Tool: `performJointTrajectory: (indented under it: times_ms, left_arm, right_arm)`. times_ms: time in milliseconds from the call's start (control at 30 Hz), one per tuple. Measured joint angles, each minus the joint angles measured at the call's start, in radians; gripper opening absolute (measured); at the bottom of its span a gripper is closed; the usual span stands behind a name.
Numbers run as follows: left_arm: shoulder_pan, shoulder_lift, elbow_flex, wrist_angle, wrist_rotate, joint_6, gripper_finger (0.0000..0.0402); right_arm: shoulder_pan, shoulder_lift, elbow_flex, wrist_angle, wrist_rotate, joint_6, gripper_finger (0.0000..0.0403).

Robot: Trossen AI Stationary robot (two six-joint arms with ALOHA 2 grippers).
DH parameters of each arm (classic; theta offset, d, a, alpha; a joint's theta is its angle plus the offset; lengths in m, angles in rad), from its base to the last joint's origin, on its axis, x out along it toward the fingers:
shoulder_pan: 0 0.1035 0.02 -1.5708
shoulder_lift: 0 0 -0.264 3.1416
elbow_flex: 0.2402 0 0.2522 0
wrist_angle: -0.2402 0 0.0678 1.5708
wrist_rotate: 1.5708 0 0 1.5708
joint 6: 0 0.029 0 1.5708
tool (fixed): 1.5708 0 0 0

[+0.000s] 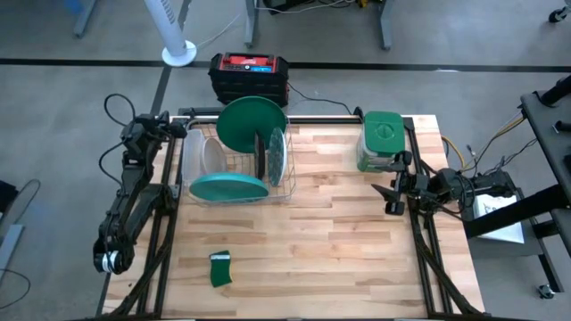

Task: Sort dishes
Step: Return to Home Position

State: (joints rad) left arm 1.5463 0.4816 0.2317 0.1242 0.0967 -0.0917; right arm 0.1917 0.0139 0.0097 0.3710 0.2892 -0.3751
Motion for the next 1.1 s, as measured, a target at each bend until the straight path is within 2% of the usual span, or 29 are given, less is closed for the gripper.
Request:
performJointTrajectory:
  times_ms: [333, 467, 533, 600, 733, 800, 900, 1100]
  left_arm:
    - [-0.001, 0.000, 0.000, 0.001, 0.000, 0.000, 0.0000]
    - [0.000, 0.000, 0.000, 0.001, -0.001, 0.000, 0.0000]
    - [-0.001, 0.000, 0.000, 0.001, -0.001, 0.000, 0.0000]
    - [0.000, 0.000, 0.000, 0.001, -0.001, 0.000, 0.0000]
    - [0.000, 0.000, 0.000, 0.003, -0.001, 0.000, 0.0000]
    - [0.000, 0.000, 0.000, 0.003, -0.001, 0.000, 0.0000]
    - [0.000, 0.000, 0.000, 0.003, -0.001, 0.000, 0.0000]
    - [0.000, -0.001, 0.000, 0.003, -0.001, 0.000, 0.0000]
  right_arm:
    - [-0.001, -0.013, 0.001, 0.036, -0.001, -0.027, 0.0232]
    - [-0.017, -0.013, 0.001, 0.028, -0.008, 0.073, 0.0225]
    - [-0.038, -0.013, 0.002, -0.045, -0.015, 0.150, 0.0222]
    - [-0.062, -0.013, 0.000, -0.136, -0.071, 0.196, 0.0220]
    - [-0.114, -0.013, 0.000, -0.236, -0.308, 0.207, 0.0218]
    - [-0.136, -0.013, 0.000, -0.270, -0.386, 0.181, 0.0218]
    - [-0.178, -0.013, 0.000, -0.358, -0.394, 0.175, 0.0222]
    - [-0.218, -0.013, 0.001, -0.362, -0.347, 0.195, 0.0234]
